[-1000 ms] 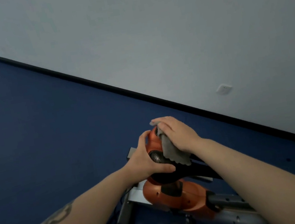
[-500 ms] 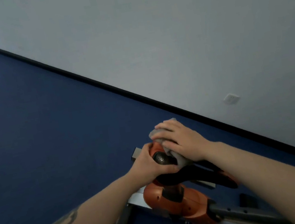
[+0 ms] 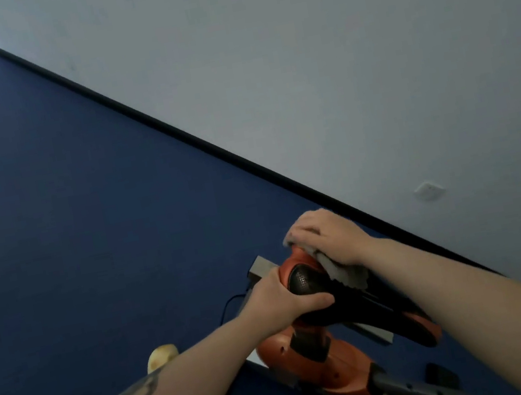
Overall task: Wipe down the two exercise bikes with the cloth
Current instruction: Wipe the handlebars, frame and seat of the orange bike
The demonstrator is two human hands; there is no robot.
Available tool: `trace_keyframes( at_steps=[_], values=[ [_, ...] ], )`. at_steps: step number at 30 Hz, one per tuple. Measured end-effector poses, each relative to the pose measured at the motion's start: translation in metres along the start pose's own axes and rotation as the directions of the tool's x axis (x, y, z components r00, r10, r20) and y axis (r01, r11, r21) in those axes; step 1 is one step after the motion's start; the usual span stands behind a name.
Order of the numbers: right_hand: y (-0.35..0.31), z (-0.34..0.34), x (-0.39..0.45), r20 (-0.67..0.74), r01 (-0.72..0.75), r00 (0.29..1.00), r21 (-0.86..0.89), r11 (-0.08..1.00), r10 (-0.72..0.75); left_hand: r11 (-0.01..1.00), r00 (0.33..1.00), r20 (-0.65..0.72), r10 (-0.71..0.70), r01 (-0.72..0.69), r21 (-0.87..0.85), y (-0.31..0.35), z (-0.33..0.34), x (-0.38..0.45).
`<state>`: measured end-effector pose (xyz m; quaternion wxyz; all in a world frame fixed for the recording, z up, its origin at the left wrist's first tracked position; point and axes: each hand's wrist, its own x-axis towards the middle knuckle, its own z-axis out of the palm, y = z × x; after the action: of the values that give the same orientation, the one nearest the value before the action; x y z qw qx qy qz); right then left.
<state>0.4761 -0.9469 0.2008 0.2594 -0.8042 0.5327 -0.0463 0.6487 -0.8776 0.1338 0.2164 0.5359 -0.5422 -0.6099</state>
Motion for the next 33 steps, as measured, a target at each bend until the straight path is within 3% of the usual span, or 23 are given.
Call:
trace_keyframes(
  at_steps=[2,3,5,8,10,14,17,20,23,25,27,31,33],
  values=[
    [-0.014,0.004,0.015,-0.015,-0.224,0.975,-0.003,0.975,0.224,1.000,1.000,0.004,0.000,0.000,-0.025,-0.001,-0.001,0.001],
    [-0.019,0.009,0.017,-0.054,-0.237,0.971,-0.082,0.968,0.233,1.000,1.000,0.010,0.010,-0.010,-0.024,-0.001,-0.001,0.000],
    [-0.023,0.022,0.001,-0.122,-0.054,0.992,-0.219,0.974,0.027,0.999,0.999,0.018,0.047,-0.047,-0.004,-0.001,-0.001,-0.003],
    [-0.006,0.017,-0.033,-0.094,0.194,0.975,-0.094,0.976,-0.203,0.996,0.995,0.062,0.081,-0.079,-0.030,0.004,-0.003,-0.003],
    [0.003,0.009,-0.031,-0.098,0.151,0.983,-0.038,0.988,-0.154,0.997,0.989,0.132,0.073,-0.069,-0.034,0.008,-0.007,0.000],
    [-0.026,0.028,-0.015,-0.283,-0.102,0.957,-0.117,0.988,0.065,0.999,0.969,0.242,0.048,-0.040,-0.036,0.010,-0.015,0.005],
    [-0.026,0.042,-0.044,-0.217,0.042,0.973,-0.166,0.985,-0.078,0.991,0.960,0.246,0.132,-0.127,-0.035,0.010,-0.014,0.002],
    [-0.009,0.038,-0.076,-0.153,0.131,0.976,-0.163,0.978,-0.156,0.991,0.940,0.316,0.129,-0.116,-0.062,0.015,-0.018,0.001],
    [-0.016,0.041,-0.057,-0.271,-0.112,0.960,-0.123,0.986,0.075,0.989,0.902,0.408,0.137,-0.149,-0.002,0.022,-0.026,0.001],
    [-0.036,0.050,-0.037,-0.394,-0.341,0.875,-0.083,0.936,0.283,0.974,0.917,0.393,0.074,-0.151,0.169,0.027,-0.032,0.000],
    [-0.049,0.063,-0.036,-0.424,-0.393,0.847,-0.099,0.914,0.319,0.933,0.938,0.332,0.104,-0.208,0.293,0.029,-0.038,-0.001],
    [-0.043,0.079,-0.083,-0.414,-0.358,0.872,-0.175,0.917,0.261,0.857,0.904,0.370,0.214,-0.355,0.373,0.033,-0.045,0.002],
    [-0.037,0.080,-0.095,-0.465,-0.505,0.785,-0.098,0.858,0.409,0.777,0.873,0.412,0.260,-0.442,0.447,0.038,-0.045,0.008]
  ],
)
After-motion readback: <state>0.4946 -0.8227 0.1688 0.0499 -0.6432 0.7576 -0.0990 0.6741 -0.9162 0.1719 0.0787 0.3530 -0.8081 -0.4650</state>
